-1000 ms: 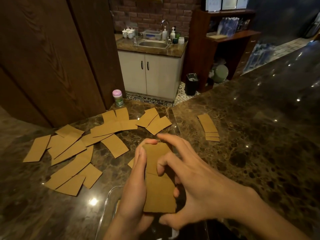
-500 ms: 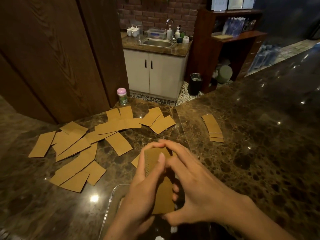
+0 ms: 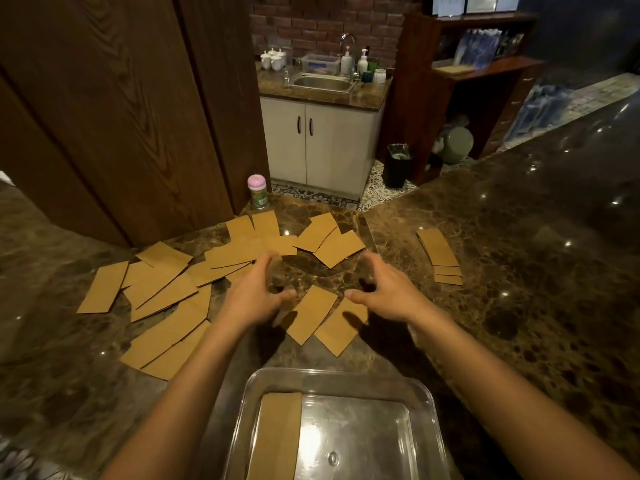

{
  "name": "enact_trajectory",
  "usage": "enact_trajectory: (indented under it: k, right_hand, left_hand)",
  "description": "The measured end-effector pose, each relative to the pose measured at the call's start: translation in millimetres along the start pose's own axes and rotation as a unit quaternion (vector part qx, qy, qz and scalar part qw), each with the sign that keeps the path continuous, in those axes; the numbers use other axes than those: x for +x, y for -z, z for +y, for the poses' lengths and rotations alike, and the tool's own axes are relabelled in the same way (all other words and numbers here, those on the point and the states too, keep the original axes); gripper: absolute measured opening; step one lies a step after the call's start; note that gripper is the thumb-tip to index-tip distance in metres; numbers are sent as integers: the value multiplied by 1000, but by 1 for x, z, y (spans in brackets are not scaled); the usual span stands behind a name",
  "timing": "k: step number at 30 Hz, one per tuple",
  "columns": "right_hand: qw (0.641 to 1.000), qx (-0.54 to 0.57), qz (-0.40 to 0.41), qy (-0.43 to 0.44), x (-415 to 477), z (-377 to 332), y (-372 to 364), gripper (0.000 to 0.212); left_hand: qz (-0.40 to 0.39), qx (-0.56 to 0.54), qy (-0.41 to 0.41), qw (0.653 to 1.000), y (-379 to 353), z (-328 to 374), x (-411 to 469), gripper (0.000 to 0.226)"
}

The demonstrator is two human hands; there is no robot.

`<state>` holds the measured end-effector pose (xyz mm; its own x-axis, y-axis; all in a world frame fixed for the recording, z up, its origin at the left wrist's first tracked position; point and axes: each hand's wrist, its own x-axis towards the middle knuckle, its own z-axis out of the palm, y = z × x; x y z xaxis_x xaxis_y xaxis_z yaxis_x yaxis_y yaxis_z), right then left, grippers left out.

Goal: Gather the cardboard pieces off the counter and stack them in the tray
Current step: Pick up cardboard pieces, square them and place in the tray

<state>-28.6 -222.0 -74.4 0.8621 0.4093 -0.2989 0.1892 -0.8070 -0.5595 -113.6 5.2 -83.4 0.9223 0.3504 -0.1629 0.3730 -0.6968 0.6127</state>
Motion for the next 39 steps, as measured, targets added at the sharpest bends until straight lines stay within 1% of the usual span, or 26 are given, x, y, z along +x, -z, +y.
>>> enact_trajectory:
  k: [2,4,6,9,10,11,14,17,18,19,21,22,23,24,27,30,32,33,34,36,38,39]
  right_hand:
    - [995,-40,-15,-87,21,6,-15,106]
    - [984,-81,-44,-149,27,0,-32,128]
    - [977,-100,-58,-181,30,-9,-45,142]
    - [974,-95,-56,-196,36,-12,-53,148]
    - [975,-89,-49,-196,36,-9,-55,144]
    - [978,-82,-37,-190,35,-6,-57,135]
    - [989,-31,-1,-146,28,4,-58,102]
    - [993,77,0,-85,22,11,-54,74]
    - [989,127,-2,-73,20,14,-52,70]
    - [983,172,0,-65,18,17,-47,70]
    - [974,220,19,-49,14,18,-36,81]
    - [974,223,25,-39,11,16,-29,88]
    - [973,227,23,-26,9,13,-23,90]
    - [970,241,13,-7,8,11,-17,85]
    - [960,277,-3,51,0,4,0,58]
    - [955,281,12,91,-16,-13,13,49]
    - [960,245,31,129,-28,-26,18,52]
    - [963,218,47,149,-33,-32,20,56]
    - [968,182,63,162,-38,-36,22,60]
    - [976,98,80,176,-48,-41,27,67]
    - [977,50,92,187,-59,-43,31,77]
    - [973,46,113,196,-65,-44,32,85]
  left_hand:
    - [-49,70,3,996,-16,-4,23,85]
    - [-85,99,5,991,-34,-3,35,94]
    - [-106,115,9,988,-51,0,42,98]
    - [-105,124,-6,987,-65,5,44,92]
    - [-104,120,-13,987,-68,4,43,91]
    - [-99,113,-20,988,-70,5,42,91]
    - [-79,62,-51,994,-69,5,35,98]
    - [-90,-62,-82,991,-64,3,26,96]
    - [-90,-108,-86,986,-62,3,24,92]
    - [-86,-151,-87,981,-60,3,22,88]
    - [-89,-262,-82,957,-54,5,16,86]
    - [-96,-328,-77,937,-50,8,14,86]
    - [-105,-381,-73,916,-46,11,12,85]
    - [-113,-424,-70,896,-43,13,10,84]
    - [-142,-482,-63,862,-29,23,2,77]
    - [-174,-523,-37,834,-18,41,-14,54]
    - [-205,-561,-11,802,-14,56,-26,39]
    - [-217,-576,0,788,-13,61,-31,37]
    - [-226,-590,8,775,-11,66,-37,38]
    - [-242,-612,15,753,-6,72,-46,48]
    - [-243,-616,10,749,0,78,-57,53]
    - [-236,-613,0,754,1,78,-61,51]
